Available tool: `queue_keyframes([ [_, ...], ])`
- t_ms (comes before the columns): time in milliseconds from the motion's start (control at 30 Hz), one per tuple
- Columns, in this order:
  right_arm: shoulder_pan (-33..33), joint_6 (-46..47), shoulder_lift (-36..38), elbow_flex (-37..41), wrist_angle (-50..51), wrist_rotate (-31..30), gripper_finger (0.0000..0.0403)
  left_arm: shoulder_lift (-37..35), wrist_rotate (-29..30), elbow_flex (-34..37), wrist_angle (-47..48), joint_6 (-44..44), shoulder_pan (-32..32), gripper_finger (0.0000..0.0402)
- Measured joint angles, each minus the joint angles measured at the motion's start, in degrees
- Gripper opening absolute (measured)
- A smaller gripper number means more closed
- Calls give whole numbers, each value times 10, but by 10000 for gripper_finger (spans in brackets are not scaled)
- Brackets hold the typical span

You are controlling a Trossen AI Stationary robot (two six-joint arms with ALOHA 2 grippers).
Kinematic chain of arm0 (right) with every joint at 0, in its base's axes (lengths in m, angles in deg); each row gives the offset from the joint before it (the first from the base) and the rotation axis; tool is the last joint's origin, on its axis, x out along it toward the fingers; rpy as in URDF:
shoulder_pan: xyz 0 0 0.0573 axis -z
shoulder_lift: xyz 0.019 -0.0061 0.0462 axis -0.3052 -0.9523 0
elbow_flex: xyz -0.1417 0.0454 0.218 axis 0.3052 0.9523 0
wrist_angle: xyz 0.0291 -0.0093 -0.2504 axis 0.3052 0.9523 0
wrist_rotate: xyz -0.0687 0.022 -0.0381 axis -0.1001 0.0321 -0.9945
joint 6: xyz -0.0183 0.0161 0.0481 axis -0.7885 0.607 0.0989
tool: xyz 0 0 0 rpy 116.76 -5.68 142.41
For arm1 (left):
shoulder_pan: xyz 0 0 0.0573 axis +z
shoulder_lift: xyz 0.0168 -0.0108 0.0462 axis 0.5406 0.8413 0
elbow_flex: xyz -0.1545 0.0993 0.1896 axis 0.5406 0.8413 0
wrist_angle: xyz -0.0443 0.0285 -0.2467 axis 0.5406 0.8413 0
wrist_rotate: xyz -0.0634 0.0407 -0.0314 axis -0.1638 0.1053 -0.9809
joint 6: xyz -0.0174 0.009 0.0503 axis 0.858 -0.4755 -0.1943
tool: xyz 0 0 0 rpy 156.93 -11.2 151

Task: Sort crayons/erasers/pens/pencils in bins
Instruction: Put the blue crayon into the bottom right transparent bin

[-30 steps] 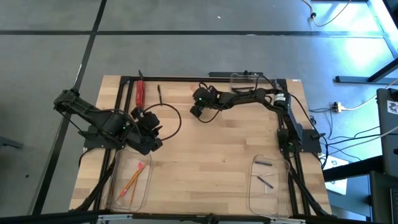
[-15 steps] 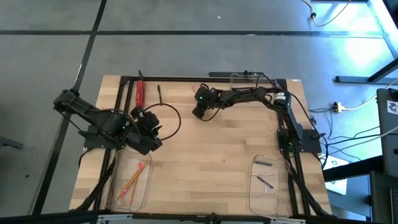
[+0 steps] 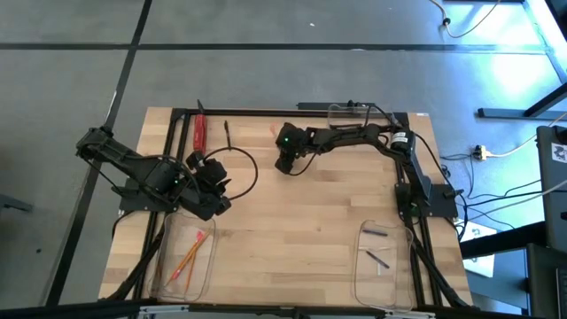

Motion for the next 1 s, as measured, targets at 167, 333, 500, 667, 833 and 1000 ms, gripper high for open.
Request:
queue_keyframes([
  [167,-11,-1,0,0,1,12,138,0,0,0,0,0,0,102],
  [333,-32,-2,0,0,12,13,138,0,0,0,0,0,0,102],
  [500,-57,-3,1,0,21,7,138,0,-4,0,0,0,0,102],
  [667,-79,-3,3,0,24,5,138,0,-4,0,0,0,0,102],
  [833,-86,-6,10,1,35,-38,138,0,-4,0,-2,0,0,102],
  [1000,-85,-6,23,3,48,-44,138,0,-5,0,-7,0,0,102],
])
